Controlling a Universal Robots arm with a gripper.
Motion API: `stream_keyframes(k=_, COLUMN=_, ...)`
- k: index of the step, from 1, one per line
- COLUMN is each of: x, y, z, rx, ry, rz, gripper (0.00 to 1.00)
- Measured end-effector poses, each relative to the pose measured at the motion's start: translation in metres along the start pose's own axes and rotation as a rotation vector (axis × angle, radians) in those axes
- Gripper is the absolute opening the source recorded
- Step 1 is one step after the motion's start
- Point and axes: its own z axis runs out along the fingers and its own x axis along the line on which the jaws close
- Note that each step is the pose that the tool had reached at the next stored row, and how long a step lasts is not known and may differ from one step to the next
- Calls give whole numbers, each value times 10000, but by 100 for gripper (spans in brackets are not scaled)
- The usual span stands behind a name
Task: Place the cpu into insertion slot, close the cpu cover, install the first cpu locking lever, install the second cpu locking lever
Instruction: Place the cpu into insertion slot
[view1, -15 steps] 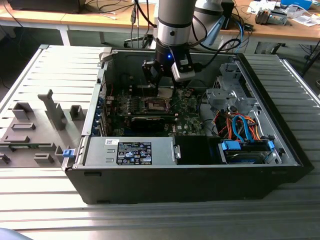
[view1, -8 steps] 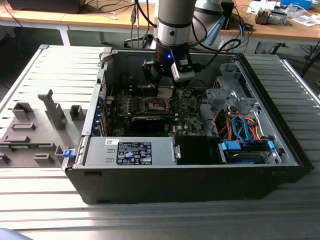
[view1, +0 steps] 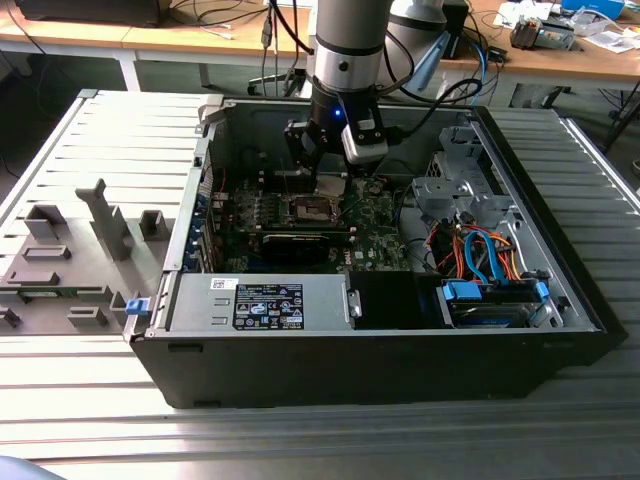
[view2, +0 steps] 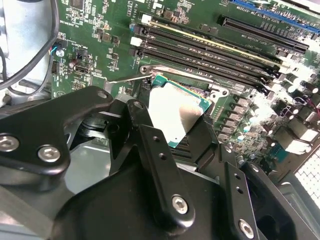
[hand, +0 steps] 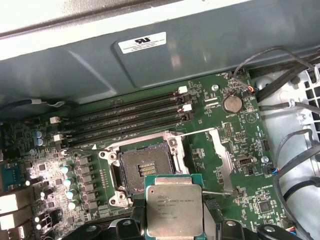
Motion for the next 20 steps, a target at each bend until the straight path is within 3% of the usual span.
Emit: stream_keyframes(k=20, x=0, y=0, z=0, rx=48, ry=-24, rz=439, gripper=54)
